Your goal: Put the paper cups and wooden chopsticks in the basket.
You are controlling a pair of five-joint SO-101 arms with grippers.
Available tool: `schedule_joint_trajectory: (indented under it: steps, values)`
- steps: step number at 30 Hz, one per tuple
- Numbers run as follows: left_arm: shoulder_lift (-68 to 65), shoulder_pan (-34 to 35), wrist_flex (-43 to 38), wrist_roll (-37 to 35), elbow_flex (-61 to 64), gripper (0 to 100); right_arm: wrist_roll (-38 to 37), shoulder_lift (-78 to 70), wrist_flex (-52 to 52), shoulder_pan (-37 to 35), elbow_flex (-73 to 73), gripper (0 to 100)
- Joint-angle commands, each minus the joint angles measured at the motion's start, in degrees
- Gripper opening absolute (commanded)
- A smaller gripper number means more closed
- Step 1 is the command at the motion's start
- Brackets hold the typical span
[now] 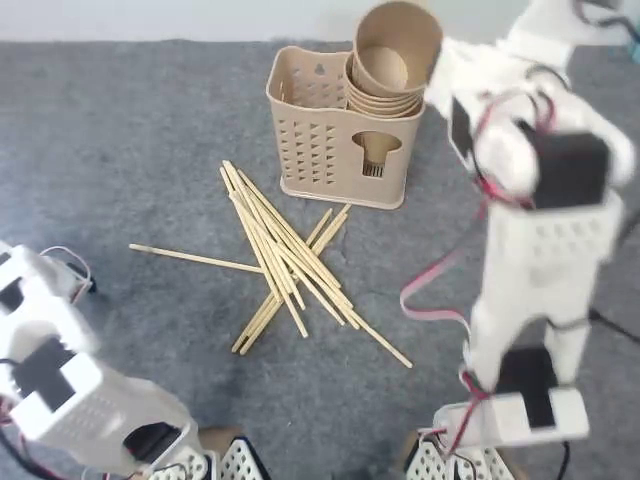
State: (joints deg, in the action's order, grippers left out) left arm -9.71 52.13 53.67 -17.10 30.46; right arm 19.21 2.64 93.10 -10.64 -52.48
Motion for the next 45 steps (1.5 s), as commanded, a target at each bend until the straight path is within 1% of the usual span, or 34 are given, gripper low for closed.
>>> schedule_joint_trajectory:
  steps: [1,3,5,7,8,10,13,18,22,26,29,31,35,39,42,45]
  values:
    - [-0.35,-1.05,0.44,0.62,-0.92,20,-4.57,7.52,8.57,-0.57,-0.62,26.2]
    - [-0.35,-1.05,0.44,0.62,-0.92,20,-7.21,10.33,10.24,-1.89,2.81,23.4]
    - [-0.35,-1.05,0.44,0.62,-0.92,20,-9.85,14.20,9.71,-1.89,9.93,14.3]
    - [-0.35,-1.05,0.44,0.62,-0.92,20,-10.55,17.27,8.92,-2.51,16.88,2.3]
    - [-0.35,-1.05,0.44,0.62,-0.92,20,-11.08,18.68,7.34,-3.12,20.48,0.0]
    - [-0.35,-1.05,0.53,0.62,-0.92,20,-11.52,20.44,4.09,-4.79,26.37,4.1]
    - [-0.35,-0.97,0.62,0.62,-0.92,20,-11.34,21.05,-3.74,-5.05,34.02,0.4]
    - [-0.35,-0.26,0.62,0.62,-0.92,20,-11.69,20.53,-22.46,-5.23,45.45,0.8]
    - [-0.35,-0.26,0.53,0.62,-0.92,20,-11.78,17.80,-34.07,-4.88,49.67,0.8]
    - [-0.35,-0.35,0.44,0.62,-0.92,20,-11.78,13.49,-39.43,-4.70,49.32,0.8]
    - [-0.35,-0.44,0.44,0.62,-0.92,20,-11.60,12.97,-39.34,-4.88,46.68,0.8]
    - [-0.35,-0.44,0.44,0.62,-0.92,20,-11.60,13.14,-36.44,-5.23,45.36,0.8]
    - [-0.35,-0.44,0.44,0.62,-0.92,20,-12.48,14.46,-25.71,-8.13,44.13,0.9]
    - [-0.35,-0.53,0.44,0.62,-0.92,20,-17.32,13.93,-13.58,-16.22,45.45,0.9]
    - [-0.35,-0.53,0.44,0.62,-0.92,20,-18.73,13.49,-12.53,-22.20,51.08,0.9]
    - [-0.35,-0.53,0.44,0.62,-0.92,20,-18.90,13.41,-16.66,-26.68,58.46,1.3]
